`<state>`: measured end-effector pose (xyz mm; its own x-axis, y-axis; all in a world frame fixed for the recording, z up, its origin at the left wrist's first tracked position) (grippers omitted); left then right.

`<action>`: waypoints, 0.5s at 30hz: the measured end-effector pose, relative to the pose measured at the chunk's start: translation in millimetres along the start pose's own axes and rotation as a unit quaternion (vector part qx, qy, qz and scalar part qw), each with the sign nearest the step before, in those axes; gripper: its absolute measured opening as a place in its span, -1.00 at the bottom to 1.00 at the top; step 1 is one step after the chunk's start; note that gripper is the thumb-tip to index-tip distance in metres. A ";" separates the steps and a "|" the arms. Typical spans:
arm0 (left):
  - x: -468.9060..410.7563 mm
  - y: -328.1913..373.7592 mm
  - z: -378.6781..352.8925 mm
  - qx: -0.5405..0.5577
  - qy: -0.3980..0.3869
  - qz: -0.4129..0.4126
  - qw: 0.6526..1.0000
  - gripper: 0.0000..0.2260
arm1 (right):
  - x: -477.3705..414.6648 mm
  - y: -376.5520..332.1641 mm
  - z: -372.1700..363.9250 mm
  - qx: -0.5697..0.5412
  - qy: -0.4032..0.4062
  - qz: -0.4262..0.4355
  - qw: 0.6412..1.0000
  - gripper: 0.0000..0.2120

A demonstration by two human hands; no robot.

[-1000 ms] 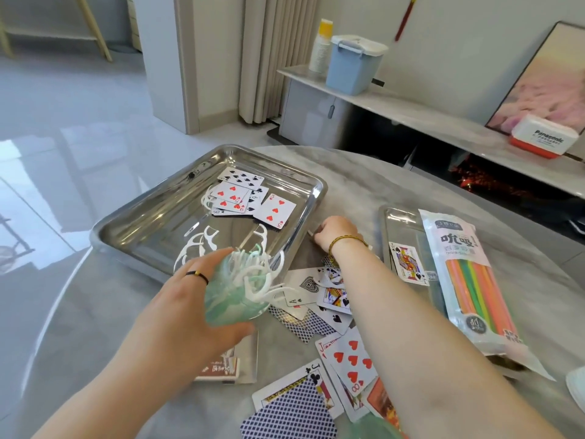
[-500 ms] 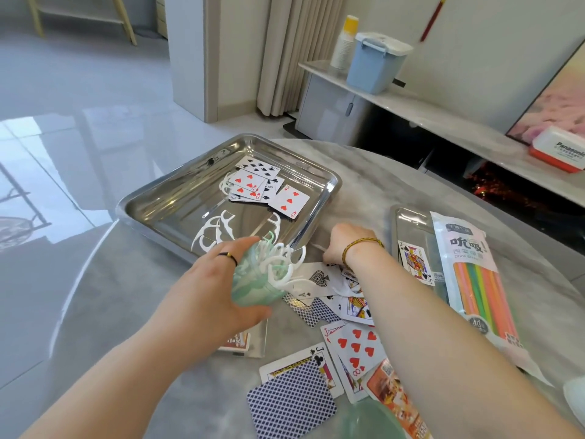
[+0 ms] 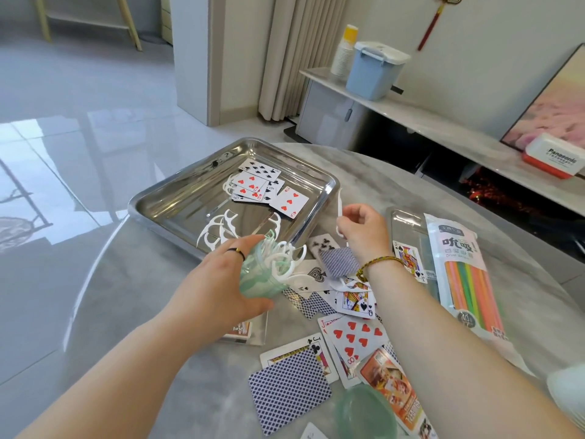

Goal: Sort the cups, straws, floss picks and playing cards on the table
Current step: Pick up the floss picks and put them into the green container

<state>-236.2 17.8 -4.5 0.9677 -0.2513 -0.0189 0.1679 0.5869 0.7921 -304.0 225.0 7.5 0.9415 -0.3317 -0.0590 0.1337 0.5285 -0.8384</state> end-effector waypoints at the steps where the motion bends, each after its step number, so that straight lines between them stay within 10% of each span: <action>1: 0.8 1.2 0.1 -0.001 -0.001 -0.002 1.000 -0.25 | 4.9 -5.8 2.6 -0.003 0.002 0.008 1.000 -0.73; 8: 1.9 5.2 0.2 -0.010 0.003 -0.015 1.000 -0.27 | 56.8 -46.6 20.2 0.034 -0.263 0.046 0.963 -0.72; 15: 8.2 14.2 -5.4 -0.016 -0.006 -0.041 0.999 -0.27 | 88.3 -70.8 14.5 0.082 -0.324 0.122 0.934 -0.72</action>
<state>-224.8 28.2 3.3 0.9481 -0.3089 -0.0749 0.2522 0.5877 0.7688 -225.8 169.6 69.6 0.9325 0.3297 0.1475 -0.1143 0.6568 -0.7454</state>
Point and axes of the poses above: each hand's wrist, its own x-axis away from the middle knuckle, its own z-axis out of the back of the hand, y = z × x, the point moved 4 cm from there along -x, towards the middle knuckle, and after that the axes turned 7 degrees about x, right-handed, at the moved point
